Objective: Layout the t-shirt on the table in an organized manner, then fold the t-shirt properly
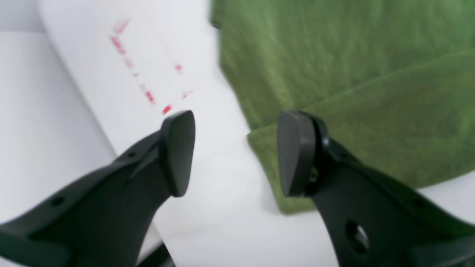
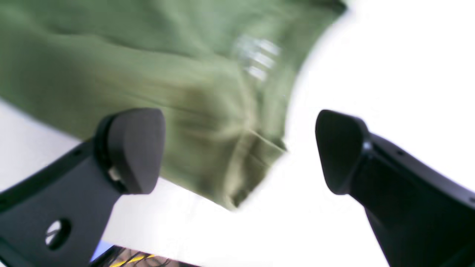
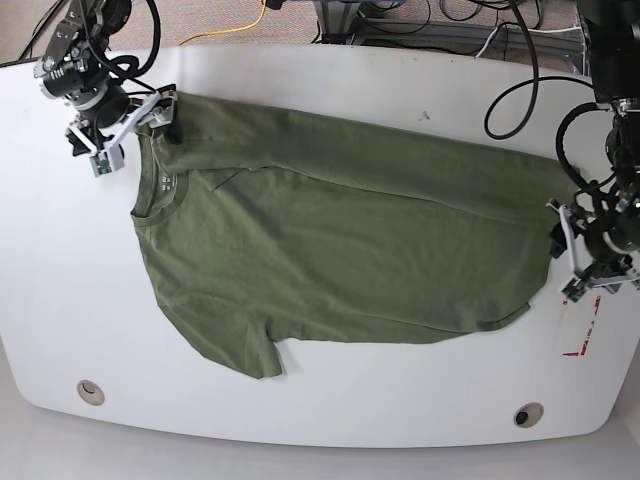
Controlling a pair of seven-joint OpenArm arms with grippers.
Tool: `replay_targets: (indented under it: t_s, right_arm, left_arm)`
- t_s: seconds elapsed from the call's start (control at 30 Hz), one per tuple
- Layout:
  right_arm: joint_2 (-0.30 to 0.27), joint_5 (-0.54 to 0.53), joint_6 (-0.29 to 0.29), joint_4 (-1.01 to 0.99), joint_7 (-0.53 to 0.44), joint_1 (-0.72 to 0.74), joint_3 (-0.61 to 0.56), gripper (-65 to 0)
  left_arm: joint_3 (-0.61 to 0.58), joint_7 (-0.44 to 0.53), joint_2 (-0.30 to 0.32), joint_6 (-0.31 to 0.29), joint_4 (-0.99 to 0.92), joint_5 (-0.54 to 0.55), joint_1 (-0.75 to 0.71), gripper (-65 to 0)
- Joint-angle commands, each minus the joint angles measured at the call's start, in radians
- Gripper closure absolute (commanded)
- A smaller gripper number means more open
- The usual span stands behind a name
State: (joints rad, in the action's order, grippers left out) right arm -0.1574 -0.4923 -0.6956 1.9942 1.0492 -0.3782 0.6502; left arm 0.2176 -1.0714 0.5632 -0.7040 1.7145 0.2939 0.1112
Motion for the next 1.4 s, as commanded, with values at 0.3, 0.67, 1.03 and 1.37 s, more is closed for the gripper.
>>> replay_targets:
  t_s: [0.3, 0.67, 1.03, 1.37]
  right_arm:
    - [0.048, 0.128, -0.003, -0.080, -0.143, -0.020, 0.013, -62.3]
    - [0.045, 0.125, -0.003, -0.247, -0.229, -0.005, 0.012, -62.1]
    - [0.048, 0.134, -0.003, -0.353, -0.243, 0.015, 0.010, -50.1]
    - [0.049, 0.134, -0.003, -0.365, -0.238, 0.015, 0.009, -3.0]
  left_arm:
    - [0.291, -0.008, -0.084, 0.006, 0.066, 0.072, -0.090, -33.2]
    - [0.412, -0.008, -0.145, 0.006, 0.074, 0.070, -0.090, -33.2]
    - [0.417, -0.008, -0.145, 0.006, 0.065, 0.063, -0.092, -33.2]
    - [0.415, -0.008, -0.142, 0.006, -0.061, 0.063, -0.112, -33.6]
